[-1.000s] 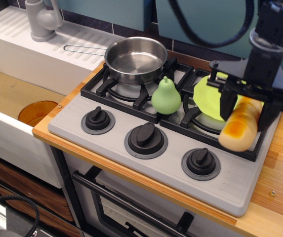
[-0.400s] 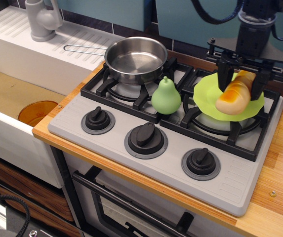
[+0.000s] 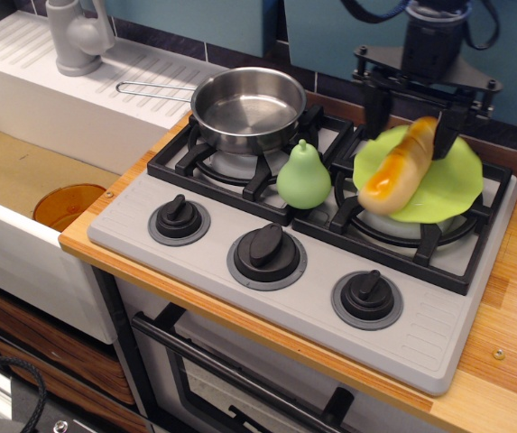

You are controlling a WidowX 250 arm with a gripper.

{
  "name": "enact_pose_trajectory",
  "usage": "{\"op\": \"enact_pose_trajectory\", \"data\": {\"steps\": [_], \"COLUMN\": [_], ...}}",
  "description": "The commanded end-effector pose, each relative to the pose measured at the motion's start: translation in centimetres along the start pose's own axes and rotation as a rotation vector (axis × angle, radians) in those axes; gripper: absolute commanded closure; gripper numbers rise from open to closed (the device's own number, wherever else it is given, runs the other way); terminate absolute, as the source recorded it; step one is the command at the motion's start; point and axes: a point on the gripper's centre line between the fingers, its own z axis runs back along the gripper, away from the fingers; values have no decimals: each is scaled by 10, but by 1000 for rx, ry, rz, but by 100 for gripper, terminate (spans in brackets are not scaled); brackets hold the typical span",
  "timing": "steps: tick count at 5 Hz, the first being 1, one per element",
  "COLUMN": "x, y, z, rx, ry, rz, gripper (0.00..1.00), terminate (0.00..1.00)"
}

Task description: Put bread on plate and pear in pot or pan on stove

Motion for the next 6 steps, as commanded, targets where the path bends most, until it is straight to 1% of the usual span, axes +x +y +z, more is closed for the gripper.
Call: {"op": "enact_pose_trajectory", "data": {"steps": [1,2,3,6], "x": [-12,-24,-31,-31], "y": [-24,-29,-19,-19], "z": [27,48,65,65], "rx": [19,30,33,33], "ry": [-23,21,54,54], "rz": [33,39,0,0], "gripper": [0,0,0,0], "terminate": [0,0,0,0]}}
